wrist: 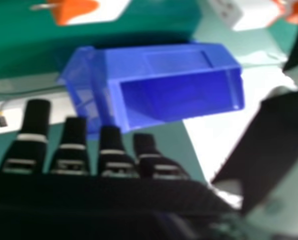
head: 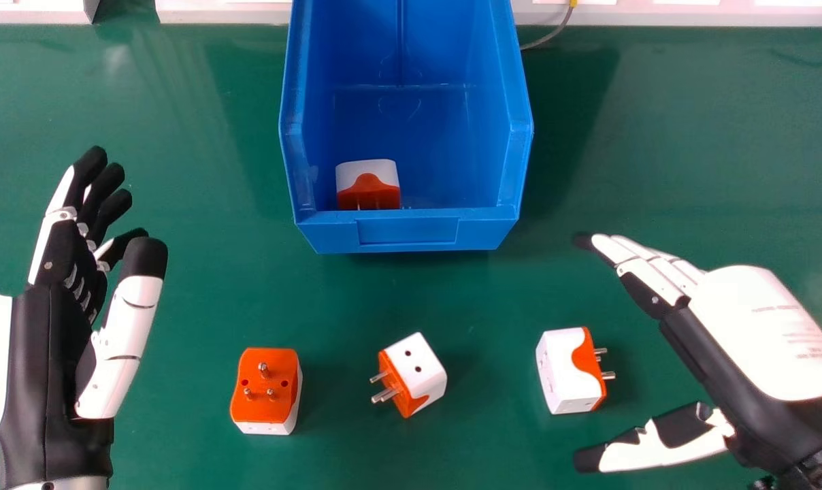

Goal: Pick all objects and put in blue box

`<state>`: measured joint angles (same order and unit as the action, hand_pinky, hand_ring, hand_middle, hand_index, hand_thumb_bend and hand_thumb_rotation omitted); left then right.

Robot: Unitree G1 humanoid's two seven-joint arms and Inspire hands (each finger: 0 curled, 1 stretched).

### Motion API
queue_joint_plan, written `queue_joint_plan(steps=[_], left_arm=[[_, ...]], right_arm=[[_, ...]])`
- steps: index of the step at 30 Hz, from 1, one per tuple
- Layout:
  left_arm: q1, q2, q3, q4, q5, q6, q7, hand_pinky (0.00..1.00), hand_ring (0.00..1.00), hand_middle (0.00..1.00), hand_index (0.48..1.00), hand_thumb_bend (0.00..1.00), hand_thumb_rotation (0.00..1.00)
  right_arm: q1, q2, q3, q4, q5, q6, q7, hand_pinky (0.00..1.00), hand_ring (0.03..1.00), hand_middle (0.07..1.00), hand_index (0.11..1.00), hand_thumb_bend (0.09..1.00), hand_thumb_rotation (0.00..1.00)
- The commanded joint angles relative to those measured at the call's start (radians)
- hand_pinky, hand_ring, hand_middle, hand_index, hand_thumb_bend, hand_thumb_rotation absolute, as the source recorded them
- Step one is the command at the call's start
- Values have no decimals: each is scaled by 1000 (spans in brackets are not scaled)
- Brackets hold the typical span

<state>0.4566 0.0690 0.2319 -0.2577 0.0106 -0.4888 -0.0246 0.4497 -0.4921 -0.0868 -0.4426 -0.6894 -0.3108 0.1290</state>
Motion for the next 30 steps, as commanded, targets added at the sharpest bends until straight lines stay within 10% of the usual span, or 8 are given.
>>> queue_joint_plan(steps=[1,18,30], left_arm=[[0,14,6,-8,-7,-23,-8,839,900,920,917,721,797],[-10,16,11,-10,-7,-12,-10,847,909,929,922,700,800],[-12,21,12,-12,-15,-12,-14,850,910,928,918,670,797]], right_arm=[[-13,2,8,-6,-41,23,1,784,920,965,961,938,377],[-58,-11,91,-10,-239,135,21,977,994,998,997,988,627],[-133,-21,130,47,-239,143,26,996,999,1000,1000,966,599]])
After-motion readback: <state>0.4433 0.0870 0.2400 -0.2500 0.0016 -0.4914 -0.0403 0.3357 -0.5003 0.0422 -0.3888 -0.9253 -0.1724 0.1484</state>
